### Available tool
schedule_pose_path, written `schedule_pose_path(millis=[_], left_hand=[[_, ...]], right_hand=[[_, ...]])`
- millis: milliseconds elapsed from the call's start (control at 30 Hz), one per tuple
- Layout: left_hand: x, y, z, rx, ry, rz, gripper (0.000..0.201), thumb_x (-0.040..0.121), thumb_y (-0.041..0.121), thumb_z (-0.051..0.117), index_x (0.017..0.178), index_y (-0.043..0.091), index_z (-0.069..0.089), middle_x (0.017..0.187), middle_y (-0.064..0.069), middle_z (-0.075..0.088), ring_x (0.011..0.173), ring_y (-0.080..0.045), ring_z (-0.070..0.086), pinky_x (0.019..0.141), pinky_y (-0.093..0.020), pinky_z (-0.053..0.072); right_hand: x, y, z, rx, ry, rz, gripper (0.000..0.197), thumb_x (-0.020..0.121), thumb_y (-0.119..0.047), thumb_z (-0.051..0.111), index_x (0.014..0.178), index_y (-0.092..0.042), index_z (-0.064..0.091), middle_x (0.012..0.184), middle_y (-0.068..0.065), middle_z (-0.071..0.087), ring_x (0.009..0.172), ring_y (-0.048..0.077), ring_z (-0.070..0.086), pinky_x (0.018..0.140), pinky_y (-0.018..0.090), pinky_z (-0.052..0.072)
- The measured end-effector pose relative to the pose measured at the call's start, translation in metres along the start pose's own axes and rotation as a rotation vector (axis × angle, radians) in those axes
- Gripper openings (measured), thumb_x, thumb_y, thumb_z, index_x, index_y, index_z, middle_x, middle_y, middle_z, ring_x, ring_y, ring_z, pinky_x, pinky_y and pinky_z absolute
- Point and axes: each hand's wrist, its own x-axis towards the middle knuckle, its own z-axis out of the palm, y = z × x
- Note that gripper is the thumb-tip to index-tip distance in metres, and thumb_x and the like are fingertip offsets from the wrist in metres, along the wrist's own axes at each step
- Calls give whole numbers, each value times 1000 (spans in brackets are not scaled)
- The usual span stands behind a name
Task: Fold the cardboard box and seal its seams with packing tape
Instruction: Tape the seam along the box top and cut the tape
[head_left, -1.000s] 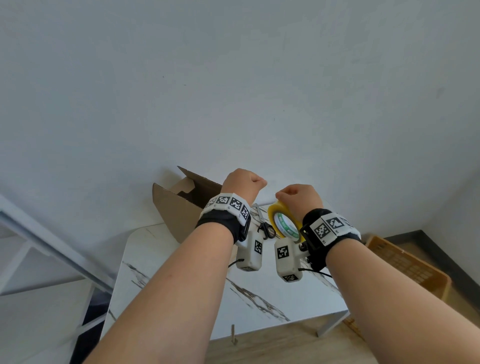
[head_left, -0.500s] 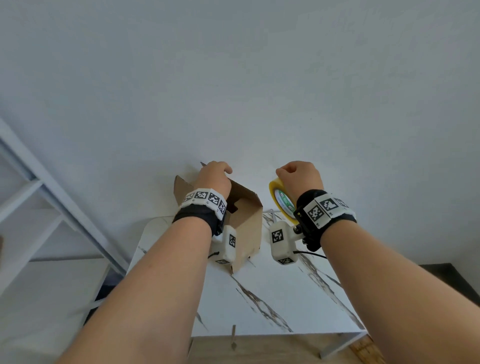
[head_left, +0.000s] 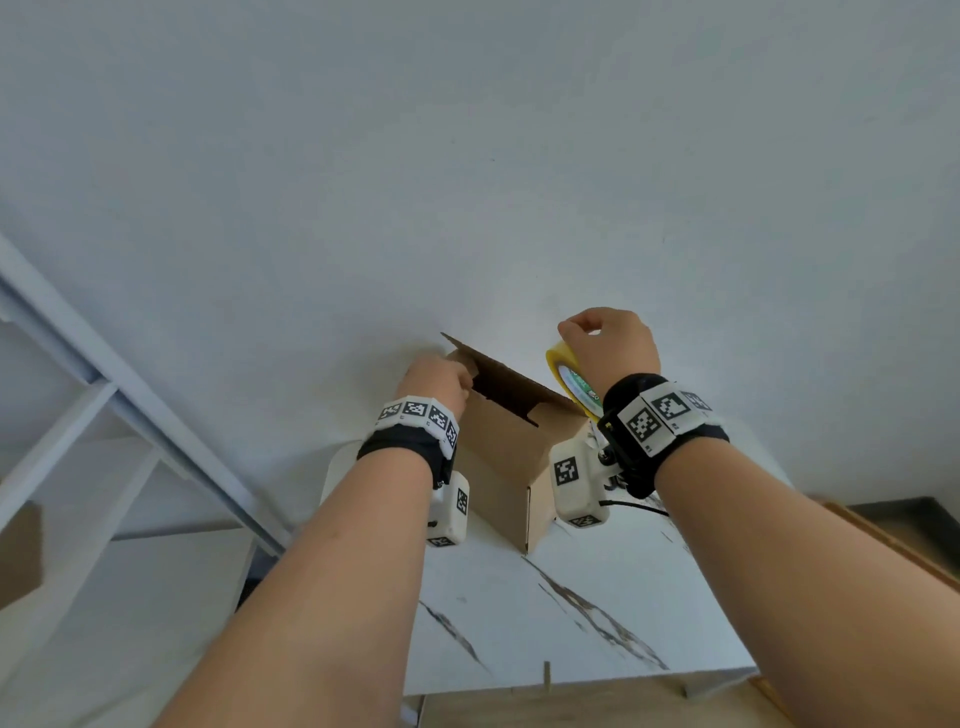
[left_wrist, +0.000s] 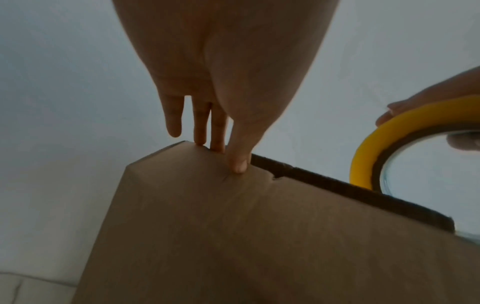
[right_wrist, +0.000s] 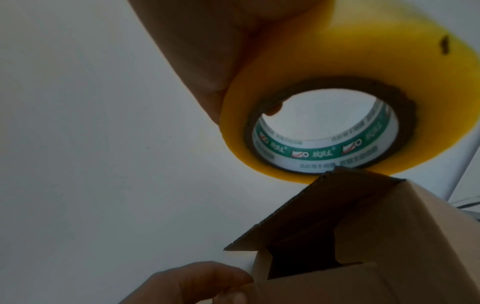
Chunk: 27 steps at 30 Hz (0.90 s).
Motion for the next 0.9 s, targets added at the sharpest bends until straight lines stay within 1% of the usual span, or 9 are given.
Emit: schedule_pose_path(millis=[100,200,300,367,433,533,633,733,900], left_hand=[[9,-14,19,-36,78,27,28,91,20,56,117,24,66,120,-2,65,106,-23,63,95,-34,50],[11,-18,29,-79,103,-11,30,86,25,60,115,17,62,119,-3,61,101,-23,62,90,-38,52],[10,-19,39,-129,209,-102,55,82,33,68,125,9,44,127,-5,45,114,-24,51,88,-40,50],[9,-21,40,-112,300,-77,69,77,37,73,130,10,37,133,-7,37,122,-25,41,91,-43,48],[12,-28,37,-51,283,-8,74,78,44,70,138,22,33,146,-7,28,134,-28,29,104,-46,39],[18,-37,32,85,41,-37,63,87,58,51,144,42,29,160,1,3,147,-35,0,113,-60,10],[24,-45,32,-24,-66,-78,51,92,55,44,141,48,32,158,-3,11,144,-39,13,113,-60,16],[25,-52,36,-104,-20,-24,44,97,39,44,141,41,40,153,-9,29,133,-34,39,109,-39,35],[21,-54,35,-113,23,10,48,93,41,52,140,36,43,154,-4,29,136,-28,38,109,-36,34]], right_hand=[[-2,-4,12,-42,-31,-25,16,89,-30,56,86,-24,71,93,-4,71,87,19,64,73,29,50],[-3,-9,24,-116,-71,-61,18,89,-31,55,87,-25,72,93,-8,70,87,15,63,72,29,50],[-5,-14,37,-196,-120,-80,19,89,-32,54,88,-26,72,94,-9,69,87,16,62,70,28,50],[-5,-15,43,-257,-130,-85,20,88,-33,54,88,-26,73,95,-8,69,85,18,63,70,29,50],[-5,-16,48,-297,-130,-88,20,88,-33,54,88,-26,73,95,-8,69,85,18,63,69,29,49],[-5,-17,50,-319,-142,-88,20,89,-33,54,89,-27,73,96,-9,69,84,18,63,68,28,48],[-2,-19,51,-315,-143,-78,19,89,-33,55,89,-27,73,94,-9,69,84,17,62,69,28,49],[-1,-22,53,-324,-151,-72,19,88,-32,55,87,-27,73,91,-8,69,83,17,63,69,27,50],[5,-35,63,-191,-184,-75,19,84,-31,58,80,-22,74,85,-8,72,80,16,66,73,33,57]])
